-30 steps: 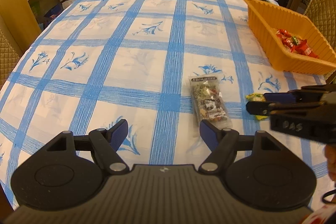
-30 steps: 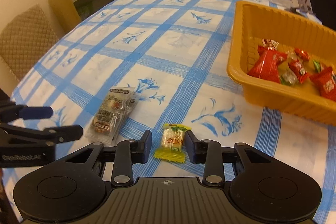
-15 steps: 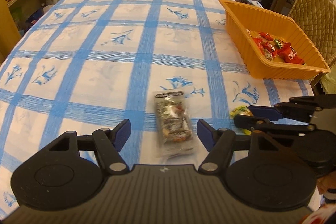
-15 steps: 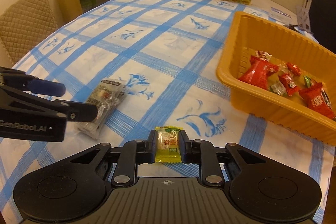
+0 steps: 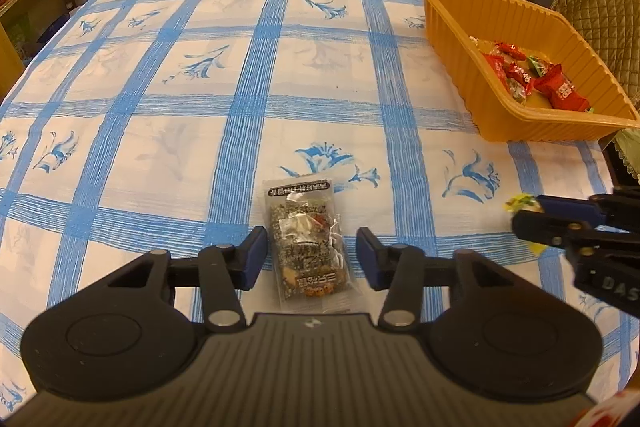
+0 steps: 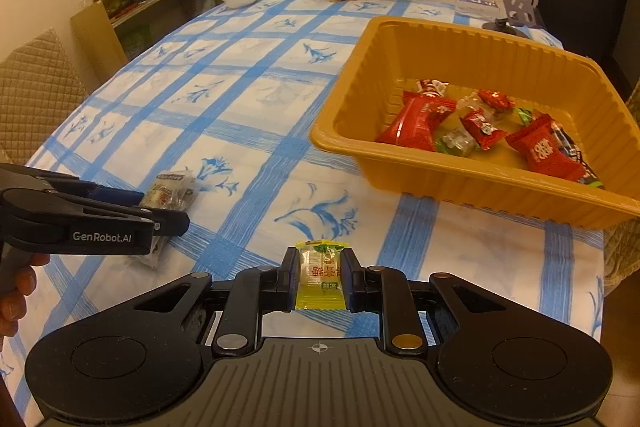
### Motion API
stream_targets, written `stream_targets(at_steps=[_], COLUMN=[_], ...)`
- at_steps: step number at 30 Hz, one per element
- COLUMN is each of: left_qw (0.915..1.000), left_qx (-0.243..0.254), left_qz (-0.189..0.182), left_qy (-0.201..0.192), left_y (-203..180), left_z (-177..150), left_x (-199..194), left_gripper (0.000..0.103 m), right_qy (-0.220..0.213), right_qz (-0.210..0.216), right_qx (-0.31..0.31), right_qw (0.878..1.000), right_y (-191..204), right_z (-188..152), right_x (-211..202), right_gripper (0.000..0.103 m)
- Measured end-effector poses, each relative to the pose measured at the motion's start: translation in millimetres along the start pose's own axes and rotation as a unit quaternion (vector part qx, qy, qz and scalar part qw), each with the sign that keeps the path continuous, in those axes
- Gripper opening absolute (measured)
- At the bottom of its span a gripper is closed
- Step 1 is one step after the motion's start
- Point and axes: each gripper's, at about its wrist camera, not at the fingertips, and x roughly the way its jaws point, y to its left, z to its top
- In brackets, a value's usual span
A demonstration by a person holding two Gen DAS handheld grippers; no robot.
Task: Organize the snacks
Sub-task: 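Carry both items over the orange tray and open both tools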
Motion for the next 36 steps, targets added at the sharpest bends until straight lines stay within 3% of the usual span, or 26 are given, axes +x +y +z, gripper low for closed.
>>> stream_targets(at_steps=[5,24,36], left_qw=[1.0000,0.9995,0.9963], left_qx=[-0.003,-0.002,0.025], left_qz=[0.003,-0.011,-0.047], left_qy=[0.001,-0.030,-0.068], left_y=[2,-1,-35], left_z=[-1,-7,6], left_x=[0,-51,-89], left_gripper=[0.035,0.034,0.034], right_qy=[-0.002,-0.022,-0.044], right_qz=[0.002,0.022,0.030], right_qx=[0.007,0.016,0.032], right_qw=[1.000,0.999,0.998], right_y=[-5,-9,-27], right_z=[-2,-3,-6], right_x=[-7,-38,-72], right_gripper=[0.022,0.022,0.022])
